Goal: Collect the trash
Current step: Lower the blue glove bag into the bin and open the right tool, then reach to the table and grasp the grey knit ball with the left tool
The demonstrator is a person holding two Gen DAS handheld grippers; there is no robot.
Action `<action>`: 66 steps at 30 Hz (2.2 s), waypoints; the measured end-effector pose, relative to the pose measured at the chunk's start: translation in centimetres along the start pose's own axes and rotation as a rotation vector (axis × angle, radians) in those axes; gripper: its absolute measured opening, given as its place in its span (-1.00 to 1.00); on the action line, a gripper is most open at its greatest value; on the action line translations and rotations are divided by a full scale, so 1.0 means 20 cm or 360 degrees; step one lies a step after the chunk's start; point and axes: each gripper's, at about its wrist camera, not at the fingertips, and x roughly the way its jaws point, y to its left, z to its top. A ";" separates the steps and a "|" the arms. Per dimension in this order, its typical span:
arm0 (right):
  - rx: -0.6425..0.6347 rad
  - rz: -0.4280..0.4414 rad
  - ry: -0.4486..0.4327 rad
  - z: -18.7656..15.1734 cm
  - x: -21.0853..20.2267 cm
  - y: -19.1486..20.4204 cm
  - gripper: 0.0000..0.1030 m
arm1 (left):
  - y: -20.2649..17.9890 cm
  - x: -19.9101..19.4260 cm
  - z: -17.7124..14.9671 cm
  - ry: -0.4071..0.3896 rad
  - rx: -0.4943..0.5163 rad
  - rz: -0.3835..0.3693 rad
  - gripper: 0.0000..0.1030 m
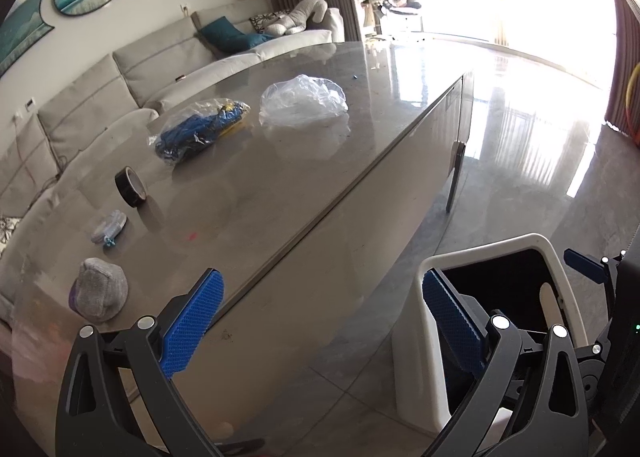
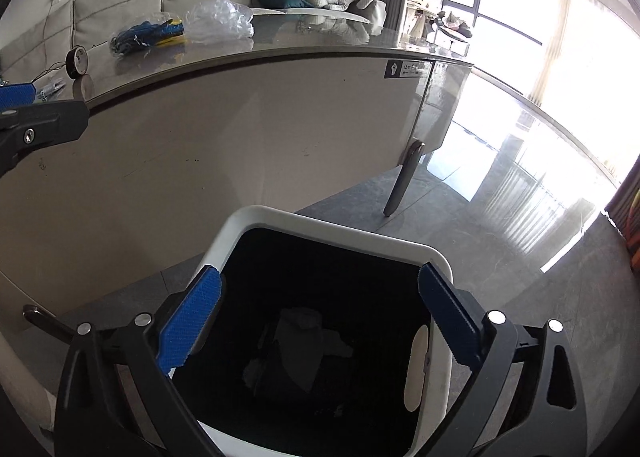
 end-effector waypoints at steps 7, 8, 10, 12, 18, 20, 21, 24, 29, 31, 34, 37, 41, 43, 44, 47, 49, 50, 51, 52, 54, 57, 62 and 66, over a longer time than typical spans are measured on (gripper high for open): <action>0.0068 0.0046 -0.0155 0.07 -0.11 -0.03 0.91 | 0.02 -0.04 0.01 -0.0026 -0.0011 0.0008 0.91; 0.0072 0.0048 -0.0169 0.07 -0.12 -0.03 0.91 | 0.02 -0.04 0.01 -0.0030 -0.0013 0.0011 0.91; 0.0076 0.0054 -0.0187 0.09 -0.13 -0.02 0.91 | 0.04 -0.05 0.01 -0.0035 -0.0017 0.0021 0.91; 0.0077 0.0067 -0.0198 0.10 -0.14 -0.02 0.91 | 0.05 -0.07 0.01 -0.0042 -0.0027 0.0034 0.91; 0.0044 0.0127 -0.0305 0.18 -0.23 0.04 0.91 | 0.17 -0.12 0.01 -0.0075 -0.0104 0.0097 0.91; 0.0011 0.0159 -0.0363 0.23 -0.27 0.09 0.91 | 0.24 -0.14 0.01 -0.0085 -0.0158 0.0114 0.91; -0.0010 0.0179 -0.0391 0.26 -0.29 0.12 0.91 | 0.27 -0.15 0.02 -0.0088 -0.0180 0.0126 0.91; -0.0086 0.0216 -0.0473 0.33 -0.33 0.23 0.91 | 0.38 -0.18 0.02 -0.0104 -0.0228 0.0179 0.91; -0.0195 0.0271 -0.0587 0.44 -0.36 0.40 0.91 | 0.57 -0.21 0.01 -0.0124 -0.0312 0.0270 0.91; -0.0225 0.0302 -0.0605 0.49 -0.36 0.46 0.91 | 0.65 -0.22 0.00 -0.0129 -0.0352 0.0297 0.91; -0.0260 0.0337 -0.0627 0.54 -0.34 0.54 0.91 | 0.74 -0.22 -0.01 -0.0133 -0.0397 0.0340 0.91; -0.0281 0.0388 -0.0632 0.59 -0.32 0.60 0.91 | 0.83 -0.21 -0.02 -0.0130 -0.0447 0.0358 0.91; -0.0323 0.0442 -0.0639 0.63 -0.30 0.67 0.91 | 0.92 -0.18 -0.04 -0.0114 -0.0494 0.0383 0.91; -0.0355 0.0456 -0.0654 0.66 -0.30 0.71 0.91 | 0.95 -0.15 -0.04 -0.0101 -0.0526 0.0381 0.91; -0.0370 0.0463 -0.0657 0.67 -0.29 0.72 0.91 | 0.96 -0.14 -0.05 -0.0093 -0.0541 0.0378 0.91; -0.0388 0.0482 -0.0663 0.71 -0.28 0.76 0.91 | 0.99 -0.10 -0.06 -0.0068 -0.0576 0.0370 0.91; -0.0387 0.0498 -0.0655 0.71 -0.26 0.78 0.91 | 1.00 -0.07 -0.07 -0.0056 -0.0587 0.0369 0.91; -0.0383 0.0497 -0.0653 0.71 -0.25 0.78 0.91 | 1.01 -0.06 -0.07 -0.0046 -0.0591 0.0360 0.91; -0.0377 0.0494 -0.0650 0.71 -0.24 0.78 0.91 | 1.00 -0.04 -0.07 -0.0037 -0.0595 0.0351 0.91; -0.0367 0.0497 -0.0643 0.71 -0.23 0.77 0.91 | 1.00 -0.02 -0.07 -0.0030 -0.0594 0.0342 0.91; -0.0351 0.0503 -0.0623 0.71 -0.21 0.77 0.91 | 0.98 0.03 -0.07 -0.0003 -0.0581 0.0345 0.91; -0.0344 0.0499 -0.0601 0.70 -0.19 0.77 0.91 | 0.97 0.09 -0.08 0.0043 -0.0587 0.0337 0.91; -0.0350 0.0481 -0.0574 0.68 -0.17 0.77 0.91 | 0.97 0.16 -0.11 0.0120 -0.0624 0.0321 0.91; -0.0343 0.0478 -0.0560 0.67 -0.16 0.76 0.91 | 0.94 0.17 -0.13 0.0092 -0.0570 0.0362 0.84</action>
